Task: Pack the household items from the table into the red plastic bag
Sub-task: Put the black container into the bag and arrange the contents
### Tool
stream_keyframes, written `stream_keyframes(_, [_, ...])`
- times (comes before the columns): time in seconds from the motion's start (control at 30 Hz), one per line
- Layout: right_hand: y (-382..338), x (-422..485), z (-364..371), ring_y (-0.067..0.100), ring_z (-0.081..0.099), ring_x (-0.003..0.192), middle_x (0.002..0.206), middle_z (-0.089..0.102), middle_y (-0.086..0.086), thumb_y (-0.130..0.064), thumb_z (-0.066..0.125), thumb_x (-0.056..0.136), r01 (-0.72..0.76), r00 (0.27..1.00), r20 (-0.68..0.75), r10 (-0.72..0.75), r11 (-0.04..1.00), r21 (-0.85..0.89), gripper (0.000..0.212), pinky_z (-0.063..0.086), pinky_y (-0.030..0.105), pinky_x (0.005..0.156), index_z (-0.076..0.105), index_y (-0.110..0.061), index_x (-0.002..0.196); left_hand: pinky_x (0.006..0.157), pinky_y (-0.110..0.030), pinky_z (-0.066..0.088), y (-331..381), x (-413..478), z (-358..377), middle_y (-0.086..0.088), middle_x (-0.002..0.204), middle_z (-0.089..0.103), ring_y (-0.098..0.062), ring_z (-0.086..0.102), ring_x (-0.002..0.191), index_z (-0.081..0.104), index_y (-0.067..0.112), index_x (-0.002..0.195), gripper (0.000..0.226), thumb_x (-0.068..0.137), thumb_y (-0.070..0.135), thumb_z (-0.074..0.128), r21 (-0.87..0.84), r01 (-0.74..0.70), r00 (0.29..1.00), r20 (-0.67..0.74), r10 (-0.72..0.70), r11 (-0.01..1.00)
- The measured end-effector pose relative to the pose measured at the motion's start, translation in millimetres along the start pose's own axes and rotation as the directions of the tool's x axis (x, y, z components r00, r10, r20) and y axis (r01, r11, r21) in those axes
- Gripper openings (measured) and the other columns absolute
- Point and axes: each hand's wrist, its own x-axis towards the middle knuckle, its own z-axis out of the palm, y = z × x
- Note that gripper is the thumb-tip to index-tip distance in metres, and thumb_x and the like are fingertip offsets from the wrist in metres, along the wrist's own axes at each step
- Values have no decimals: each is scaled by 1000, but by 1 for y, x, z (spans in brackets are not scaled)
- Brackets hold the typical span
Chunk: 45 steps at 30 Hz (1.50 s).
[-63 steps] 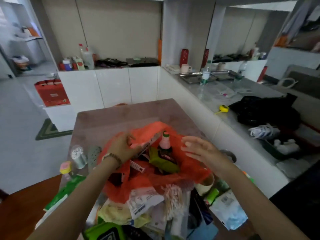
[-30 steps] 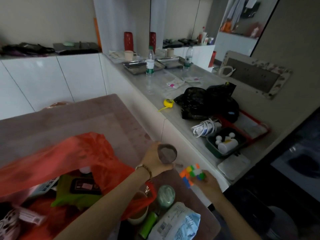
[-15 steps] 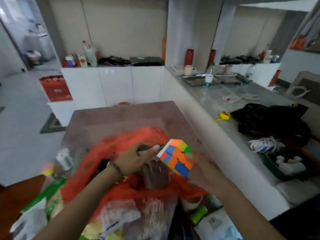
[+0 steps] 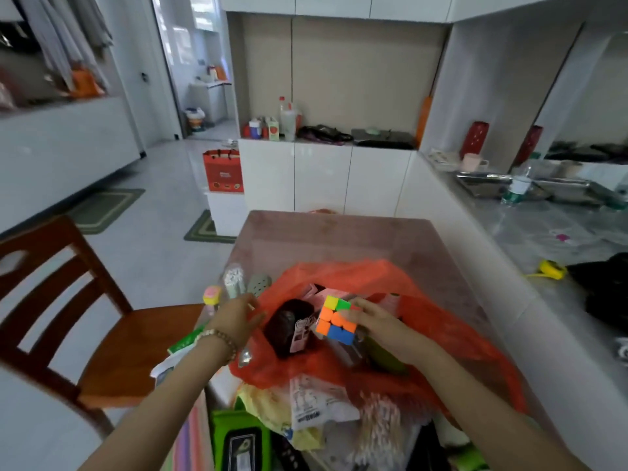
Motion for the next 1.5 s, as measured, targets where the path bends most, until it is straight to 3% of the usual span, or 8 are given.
stream_keyframes(0.17, [-7,33,-3,13,61,86,95,69,4,-27,83,70,27,942,-304,-144,934,-357,34,51,37,82,64,-14,96,61,-31,34,27,18,-2,-11,55,51,-21,47,59,53,8,57,39,89,28,58,-330,-23,987,-156,-31,944])
stream_keyframes(0.33, [-5,35,-8,13,36,115,110,39,-4,-50,81,63,-119,878,-444,-176,821,-559,63,33,23,95,59,-27,117,47,-22,32,42,41,-5,5,38,44,-8,43,42,46,18,44,49,89,33,57,-482,19,971,-201,-132,876])
stream_keyframes(0.47, [-9,31,-6,17,46,116,119,51,2,-41,80,71,-73,883,-443,-154,888,-454,55,39,34,104,62,-18,117,46,-22,34,40,47,-3,4,38,46,-9,44,40,49,17,45,49,89,38,56,-490,26,979,-165,-122,871])
stream_keyframes(0.7, [-10,20,-23,7,56,57,65,61,-7,-31,77,76,-16,805,-582,-113,977,-212,20,43,20,54,66,-16,81,46,-18,35,38,55,-4,0,47,52,-6,46,41,52,15,50,46,90,37,55,-474,0,984,-158,-85,880])
stream_keyframes(0.93, [48,6,-54,30,63,75,93,68,17,-17,76,78,-297,737,-674,53,921,-253,43,50,38,64,57,-2,114,58,-23,40,54,48,20,8,50,53,5,47,43,59,17,58,34,90,28,58,-512,-84,996,-73,54,855])
stream_keyframes(1.1, [39,-13,-55,26,60,95,119,62,25,-4,68,84,-223,800,-598,44,948,-229,56,44,27,67,44,-2,135,66,-34,49,70,45,21,-10,78,66,-22,57,68,64,7,82,38,89,43,53,-143,-171,985,-64,163,975])
stream_keyframes(1.3, [-20,-93,-80,16,59,80,103,65,11,-2,61,88,-11,819,-566,-91,985,-173,25,48,23,69,60,-5,113,72,-30,43,128,23,34,-3,93,58,-20,53,85,55,14,90,26,86,40,59,-115,-513,855,-162,493,851])
stream_keyframes(1.5, [-7,-191,-118,7,62,65,84,63,9,-2,62,87,58,621,-773,-127,991,-117,17,50,15,65,63,-3,104,71,-22,49,194,-26,102,-1,85,67,-14,61,76,63,11,93,23,87,33,61,-434,-553,713,195,673,711])
